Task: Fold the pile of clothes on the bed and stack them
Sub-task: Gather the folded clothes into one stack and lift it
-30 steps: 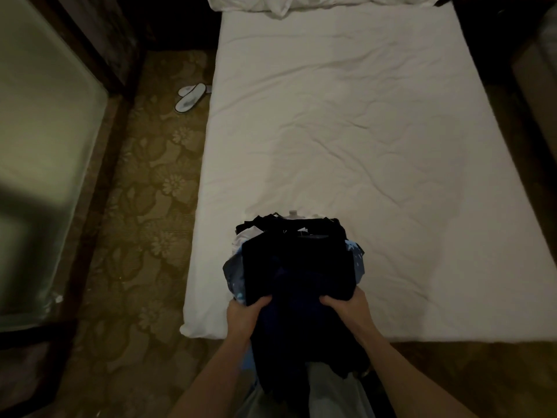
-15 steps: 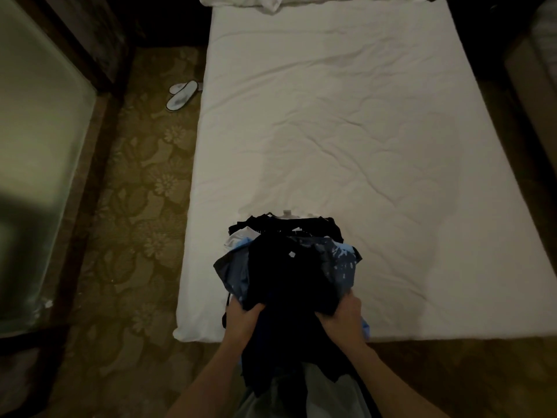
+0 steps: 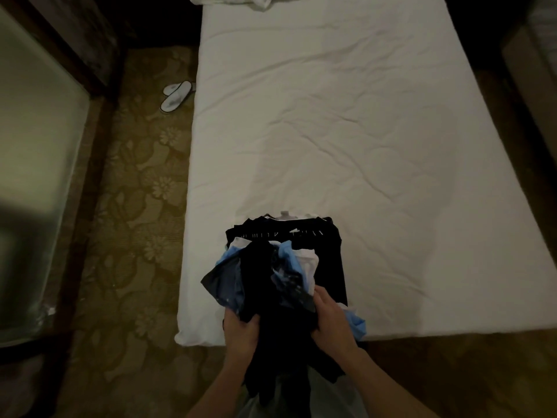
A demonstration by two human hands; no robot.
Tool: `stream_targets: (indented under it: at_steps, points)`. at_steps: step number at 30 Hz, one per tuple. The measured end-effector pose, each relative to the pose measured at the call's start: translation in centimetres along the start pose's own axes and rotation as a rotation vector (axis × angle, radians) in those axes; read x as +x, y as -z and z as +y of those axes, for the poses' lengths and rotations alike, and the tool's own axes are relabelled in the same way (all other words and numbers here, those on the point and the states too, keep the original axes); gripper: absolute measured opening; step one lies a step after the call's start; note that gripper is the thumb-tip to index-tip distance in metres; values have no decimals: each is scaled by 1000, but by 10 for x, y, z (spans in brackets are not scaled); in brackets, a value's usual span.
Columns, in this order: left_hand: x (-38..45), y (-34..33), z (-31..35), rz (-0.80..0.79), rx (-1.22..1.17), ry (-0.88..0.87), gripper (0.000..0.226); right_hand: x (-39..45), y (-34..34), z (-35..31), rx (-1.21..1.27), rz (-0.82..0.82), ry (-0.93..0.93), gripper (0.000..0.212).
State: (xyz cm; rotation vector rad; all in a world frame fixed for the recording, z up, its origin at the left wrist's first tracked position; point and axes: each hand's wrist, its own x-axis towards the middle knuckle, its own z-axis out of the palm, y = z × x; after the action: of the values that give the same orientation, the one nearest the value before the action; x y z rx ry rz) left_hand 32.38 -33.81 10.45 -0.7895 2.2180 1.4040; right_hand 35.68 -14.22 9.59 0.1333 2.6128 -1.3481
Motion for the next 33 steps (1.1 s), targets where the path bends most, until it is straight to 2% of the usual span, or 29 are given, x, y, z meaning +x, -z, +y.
stream_targets:
  at_steps: [4, 6, 8, 11, 14, 16, 20, 23, 26, 28, 33]
  points:
    - [8, 3, 7, -47, -3, 14, 34, 7, 11, -14, 207, 159, -192, 38]
    - [14, 9, 15, -98, -14, 87, 46, 13, 20, -16, 250, 167, -299, 43]
    - [19, 18, 21, -181, -129, 158, 62, 19, 30, -14, 291, 155, -386, 51]
    - [21, 31, 39, -256, -299, 231, 60, 31, 44, -16, 282, 131, -483, 55]
    - [16, 42, 57, -254, -320, 204, 38, 44, 56, -27, 315, 110, -483, 62]
    - [13, 53, 65, -237, -319, 151, 35, 52, 65, -41, 347, 80, -465, 62]
    - [7, 77, 80, -226, -300, 30, 49, 67, 85, -71, 459, 6, -424, 65]
    - [1, 94, 95, -207, -330, -7, 60, 77, 94, -93, 500, 13, -419, 72]
    - [-13, 109, 106, -232, -376, -37, 56, 85, 95, -112, 490, 27, -416, 68]
    - [-19, 115, 106, -232, -376, -67, 67, 89, 94, -124, 472, 22, -405, 64]
    - [-27, 137, 99, -131, -440, -69, 72, 94, 92, -158, 464, -22, -357, 51]
